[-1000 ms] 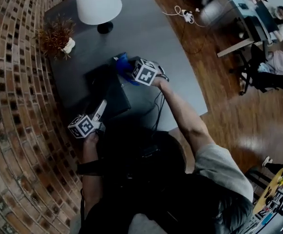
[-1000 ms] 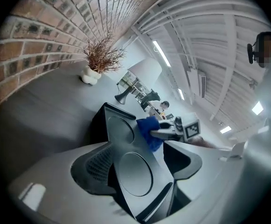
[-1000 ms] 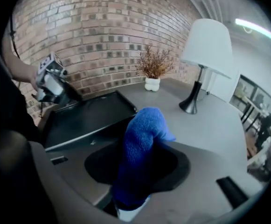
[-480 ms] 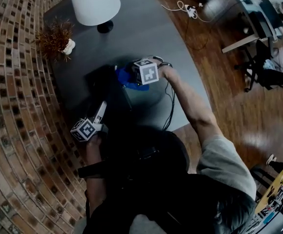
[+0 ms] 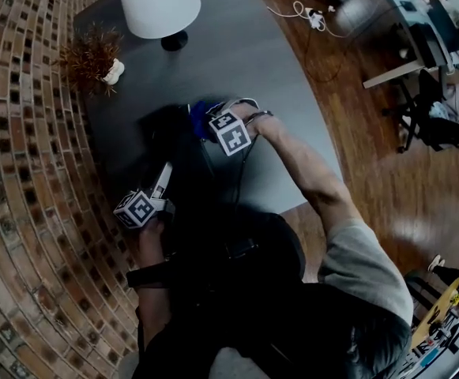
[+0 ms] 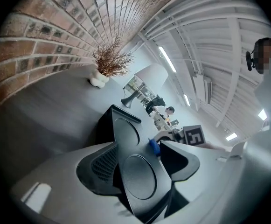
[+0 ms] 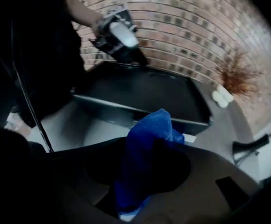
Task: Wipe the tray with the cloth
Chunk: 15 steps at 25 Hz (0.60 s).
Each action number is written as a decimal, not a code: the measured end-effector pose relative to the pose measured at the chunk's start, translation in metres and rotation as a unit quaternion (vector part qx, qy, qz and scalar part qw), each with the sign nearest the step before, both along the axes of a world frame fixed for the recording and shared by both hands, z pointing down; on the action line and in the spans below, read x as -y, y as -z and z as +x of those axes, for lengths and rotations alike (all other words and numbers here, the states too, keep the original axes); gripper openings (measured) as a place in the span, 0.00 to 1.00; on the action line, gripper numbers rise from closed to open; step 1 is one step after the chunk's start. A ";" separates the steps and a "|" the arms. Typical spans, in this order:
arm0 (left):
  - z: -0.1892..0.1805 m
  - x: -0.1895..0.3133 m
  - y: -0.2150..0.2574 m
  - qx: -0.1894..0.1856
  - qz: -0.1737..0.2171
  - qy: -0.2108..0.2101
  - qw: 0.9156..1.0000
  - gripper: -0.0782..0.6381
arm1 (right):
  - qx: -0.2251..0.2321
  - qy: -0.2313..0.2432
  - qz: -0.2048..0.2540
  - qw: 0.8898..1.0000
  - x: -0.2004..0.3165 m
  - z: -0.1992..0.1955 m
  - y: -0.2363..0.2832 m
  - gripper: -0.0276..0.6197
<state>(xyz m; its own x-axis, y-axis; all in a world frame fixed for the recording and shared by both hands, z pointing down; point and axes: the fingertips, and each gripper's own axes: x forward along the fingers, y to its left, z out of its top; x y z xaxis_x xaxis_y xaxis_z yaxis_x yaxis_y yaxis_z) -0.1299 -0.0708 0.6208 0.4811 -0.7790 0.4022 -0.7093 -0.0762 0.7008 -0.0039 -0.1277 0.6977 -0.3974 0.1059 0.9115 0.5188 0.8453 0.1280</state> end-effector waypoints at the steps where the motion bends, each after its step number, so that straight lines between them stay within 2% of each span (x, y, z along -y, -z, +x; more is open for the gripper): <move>1: 0.000 -0.001 0.000 0.000 -0.001 0.001 1.000 0.50 | -0.008 0.020 -0.019 1.000 -0.010 0.009 0.001 0.27; 2: -0.001 -0.001 0.000 -0.002 -0.001 0.001 1.000 0.50 | -0.007 0.012 -0.034 0.999 -0.008 0.015 0.004 0.27; 4: 0.000 -0.001 0.000 -0.002 0.000 -0.002 1.000 0.50 | 0.026 -0.072 -0.028 0.997 0.031 0.014 0.019 0.27; 6: 0.000 -0.001 -0.001 -0.001 0.002 -0.002 1.000 0.50 | 0.064 -0.186 0.027 0.980 0.091 0.003 0.031 0.28; 7: -0.001 -0.001 -0.001 -0.002 0.002 0.000 1.000 0.50 | 0.069 -0.226 0.053 0.970 0.113 -0.003 0.031 0.28; 8: -0.001 -0.001 -0.001 -0.002 0.002 0.001 1.000 0.50 | 0.067 -0.241 0.069 0.966 0.122 -0.010 0.027 0.28; 9: 0.000 -0.002 -0.001 -0.003 0.003 0.002 1.000 0.50 | 0.058 -0.231 0.073 0.968 0.118 -0.018 0.019 0.28; 11: 0.001 -0.002 -0.001 -0.003 0.003 0.001 1.000 0.50 | 0.038 -0.166 0.075 0.982 0.089 -0.029 0.001 0.28; 13: 0.001 -0.002 -0.003 -0.003 0.004 0.002 1.000 0.49 | 0.029 -0.114 0.075 0.990 0.062 -0.029 -0.007 0.28; 15: 0.000 -0.001 -0.002 -0.001 0.007 0.005 1.000 0.49 | 0.029 -0.069 0.049 0.996 0.036 -0.019 -0.005 0.28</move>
